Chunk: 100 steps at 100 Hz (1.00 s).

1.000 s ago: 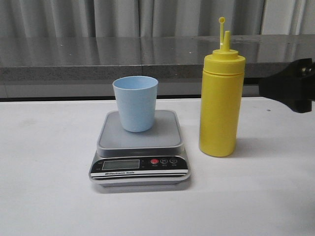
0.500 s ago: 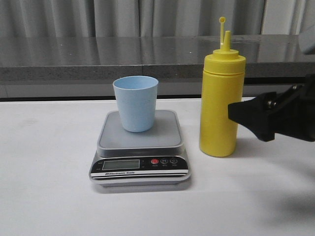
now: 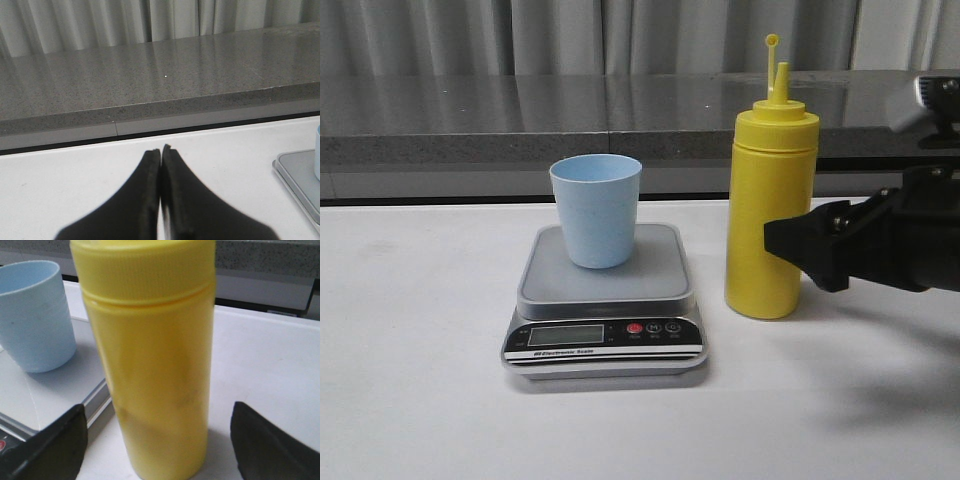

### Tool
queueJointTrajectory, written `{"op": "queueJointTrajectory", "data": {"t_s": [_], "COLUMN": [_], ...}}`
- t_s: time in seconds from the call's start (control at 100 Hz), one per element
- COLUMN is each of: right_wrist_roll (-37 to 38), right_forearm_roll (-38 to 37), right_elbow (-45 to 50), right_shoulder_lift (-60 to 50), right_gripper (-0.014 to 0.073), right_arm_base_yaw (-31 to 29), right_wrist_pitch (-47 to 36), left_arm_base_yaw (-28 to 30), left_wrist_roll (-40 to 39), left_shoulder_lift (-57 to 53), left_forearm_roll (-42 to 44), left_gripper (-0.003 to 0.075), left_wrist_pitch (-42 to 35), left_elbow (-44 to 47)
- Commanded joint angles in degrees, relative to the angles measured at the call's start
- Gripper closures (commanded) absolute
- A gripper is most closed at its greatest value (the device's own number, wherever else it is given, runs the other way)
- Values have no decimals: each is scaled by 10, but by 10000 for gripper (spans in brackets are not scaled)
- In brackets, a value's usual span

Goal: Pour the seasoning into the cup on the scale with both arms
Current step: 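Reach the right gripper toward the yellow squeeze bottle, then close the right gripper around the yellow bottle's body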

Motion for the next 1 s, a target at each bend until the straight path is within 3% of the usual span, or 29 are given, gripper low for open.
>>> {"op": "queueJointTrajectory", "data": {"t_s": [0.0,0.99], "right_wrist_roll": [-1,23], "right_forearm_roll": [-9,-33], "right_elbow": [-17,-105], "right_shoulder_lift": [-18,-18], "right_gripper": [6,6], "right_arm_base_yaw": [1,1], "right_wrist_pitch": [-58,13], "left_arm_base_yaw": [0,0], "left_wrist_roll": [-1,-1], "left_shoulder_lift": [4,4], "left_forearm_roll": [-4,-4], "left_gripper": [738,738], "left_wrist_pitch": [-47,-47], "left_elbow": [-15,-15]}}
